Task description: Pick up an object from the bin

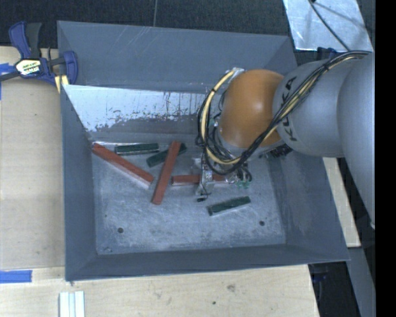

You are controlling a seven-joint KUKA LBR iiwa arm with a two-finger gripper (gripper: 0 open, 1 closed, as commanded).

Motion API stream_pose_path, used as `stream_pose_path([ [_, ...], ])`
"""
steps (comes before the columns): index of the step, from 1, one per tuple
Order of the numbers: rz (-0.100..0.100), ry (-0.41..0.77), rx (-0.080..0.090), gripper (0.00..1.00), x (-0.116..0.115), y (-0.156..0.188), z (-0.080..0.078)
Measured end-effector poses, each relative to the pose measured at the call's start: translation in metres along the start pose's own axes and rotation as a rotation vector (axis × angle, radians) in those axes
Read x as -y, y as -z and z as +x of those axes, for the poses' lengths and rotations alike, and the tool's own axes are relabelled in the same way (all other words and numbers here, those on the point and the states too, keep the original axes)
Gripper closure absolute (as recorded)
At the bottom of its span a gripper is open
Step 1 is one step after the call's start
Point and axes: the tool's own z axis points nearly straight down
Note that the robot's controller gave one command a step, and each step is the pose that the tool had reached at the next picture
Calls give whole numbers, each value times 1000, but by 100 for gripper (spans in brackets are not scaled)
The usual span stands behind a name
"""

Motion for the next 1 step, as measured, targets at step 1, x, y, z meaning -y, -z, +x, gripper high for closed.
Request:
stream_pose_path([
  [1, 2, 33, 7, 100, 5, 144, 9],
])
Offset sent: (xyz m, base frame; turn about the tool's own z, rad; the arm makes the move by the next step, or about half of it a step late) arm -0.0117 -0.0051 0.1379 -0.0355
